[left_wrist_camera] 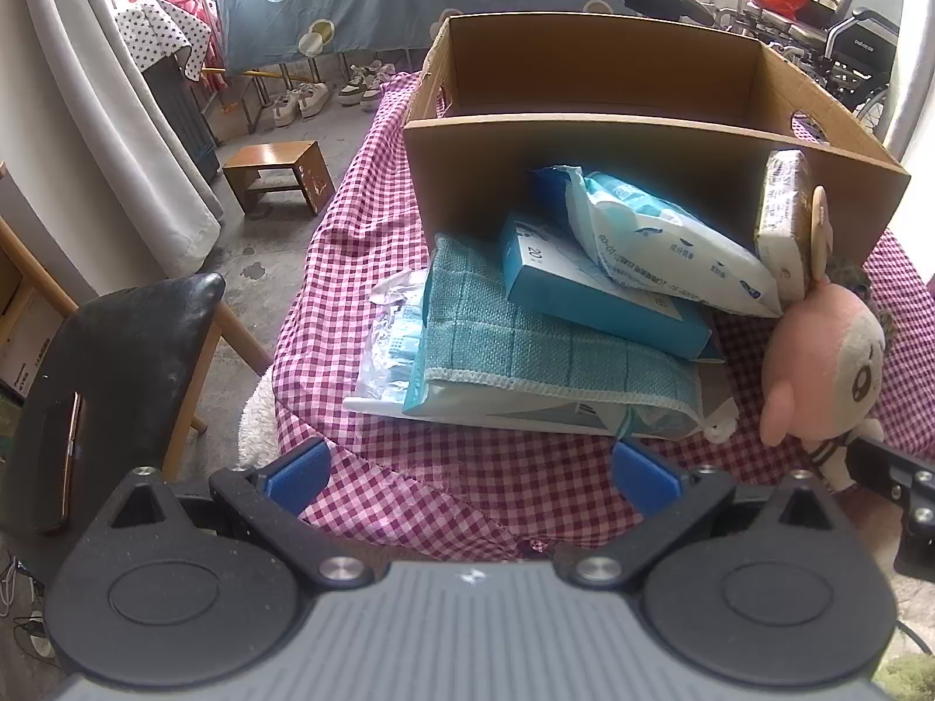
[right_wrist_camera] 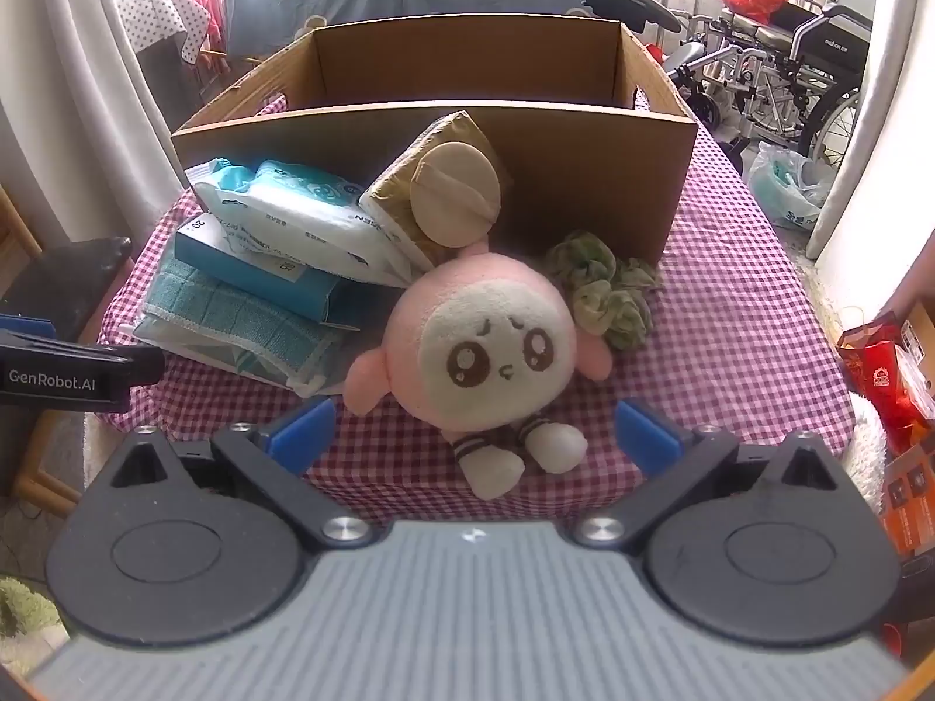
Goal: Organize soft objects
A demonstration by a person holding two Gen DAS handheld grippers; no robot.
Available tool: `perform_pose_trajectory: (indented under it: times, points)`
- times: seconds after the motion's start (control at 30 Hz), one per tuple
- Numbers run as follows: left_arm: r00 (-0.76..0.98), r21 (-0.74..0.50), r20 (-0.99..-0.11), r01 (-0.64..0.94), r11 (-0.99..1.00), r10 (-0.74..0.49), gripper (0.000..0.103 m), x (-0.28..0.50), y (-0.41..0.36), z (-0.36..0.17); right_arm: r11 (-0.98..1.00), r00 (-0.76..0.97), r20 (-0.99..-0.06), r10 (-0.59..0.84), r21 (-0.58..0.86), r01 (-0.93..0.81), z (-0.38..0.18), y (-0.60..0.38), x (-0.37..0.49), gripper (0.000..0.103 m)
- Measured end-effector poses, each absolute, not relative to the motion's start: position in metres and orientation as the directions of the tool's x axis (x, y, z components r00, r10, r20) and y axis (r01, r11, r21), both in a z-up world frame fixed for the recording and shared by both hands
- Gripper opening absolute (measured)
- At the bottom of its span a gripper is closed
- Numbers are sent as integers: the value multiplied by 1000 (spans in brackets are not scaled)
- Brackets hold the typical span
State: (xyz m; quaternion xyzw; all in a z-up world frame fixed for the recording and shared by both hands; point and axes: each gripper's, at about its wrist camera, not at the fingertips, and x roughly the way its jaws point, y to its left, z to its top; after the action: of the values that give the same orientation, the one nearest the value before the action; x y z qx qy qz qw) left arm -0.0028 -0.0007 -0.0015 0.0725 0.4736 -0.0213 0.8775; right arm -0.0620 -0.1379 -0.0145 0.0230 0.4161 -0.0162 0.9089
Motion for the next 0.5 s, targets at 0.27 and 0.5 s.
perform_pose_trajectory:
  times: [0.27, 0.5]
  points:
    - [550, 107, -835, 106, 989, 32, 103, -4, 0, -2, 999, 657, -754, -10, 23, 40, -14, -137, -64, 102]
    - [550, 108, -835, 105, 989, 32, 103, -4, -1, -2, 999, 660, -751, -8, 22, 38, -13, -136, -64, 102]
